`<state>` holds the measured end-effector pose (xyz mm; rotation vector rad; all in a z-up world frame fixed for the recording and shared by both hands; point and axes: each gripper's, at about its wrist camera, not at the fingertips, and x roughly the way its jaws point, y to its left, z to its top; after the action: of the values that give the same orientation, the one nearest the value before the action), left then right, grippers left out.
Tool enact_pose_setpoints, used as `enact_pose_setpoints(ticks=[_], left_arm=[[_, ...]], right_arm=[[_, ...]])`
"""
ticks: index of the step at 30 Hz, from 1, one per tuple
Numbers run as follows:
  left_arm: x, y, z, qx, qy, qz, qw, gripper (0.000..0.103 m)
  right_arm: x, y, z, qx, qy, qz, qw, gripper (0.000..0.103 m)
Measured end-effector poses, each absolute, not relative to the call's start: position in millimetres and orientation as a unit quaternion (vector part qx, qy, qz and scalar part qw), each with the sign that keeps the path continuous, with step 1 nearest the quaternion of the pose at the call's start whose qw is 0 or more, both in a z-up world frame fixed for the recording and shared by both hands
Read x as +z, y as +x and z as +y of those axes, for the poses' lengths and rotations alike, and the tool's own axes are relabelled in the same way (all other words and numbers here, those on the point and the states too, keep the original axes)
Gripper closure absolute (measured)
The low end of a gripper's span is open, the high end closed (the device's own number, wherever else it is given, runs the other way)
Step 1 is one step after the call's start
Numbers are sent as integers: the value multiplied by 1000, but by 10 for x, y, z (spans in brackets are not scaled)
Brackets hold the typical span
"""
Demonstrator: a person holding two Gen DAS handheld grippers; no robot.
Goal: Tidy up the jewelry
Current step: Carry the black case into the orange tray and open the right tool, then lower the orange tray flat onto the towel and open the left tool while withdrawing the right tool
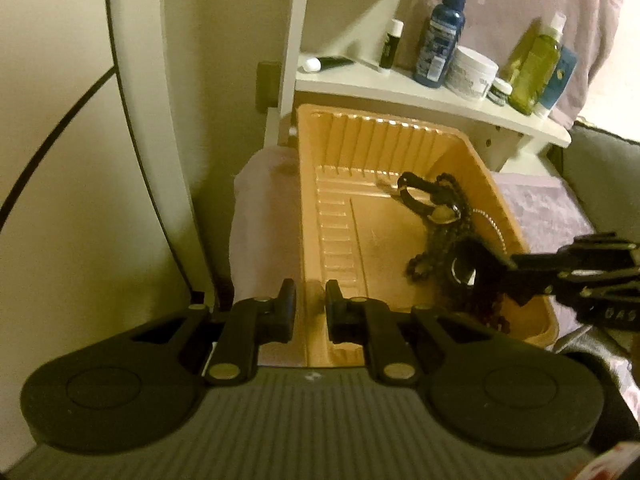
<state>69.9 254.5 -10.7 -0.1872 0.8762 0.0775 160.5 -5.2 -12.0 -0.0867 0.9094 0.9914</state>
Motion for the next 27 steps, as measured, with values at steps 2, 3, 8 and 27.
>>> enact_pose_setpoints(ticks=[2,3,8,27], left_arm=[[-77,677,2557,41,-93,419,902,86],[-57,663,2557,45,-94,415,904,83],[18,594,2544,57,-98,402,909,75],[261,382,1872,68,-87,357,928,3]], right_arm=[[-153,1609,-12,461,-42,423,779,83],[-169,1613,5,460,-43,425,779,83],[-193,1639,25,458,-39,420,783,83],[246,1564,-882,329,6,413,849,27]])
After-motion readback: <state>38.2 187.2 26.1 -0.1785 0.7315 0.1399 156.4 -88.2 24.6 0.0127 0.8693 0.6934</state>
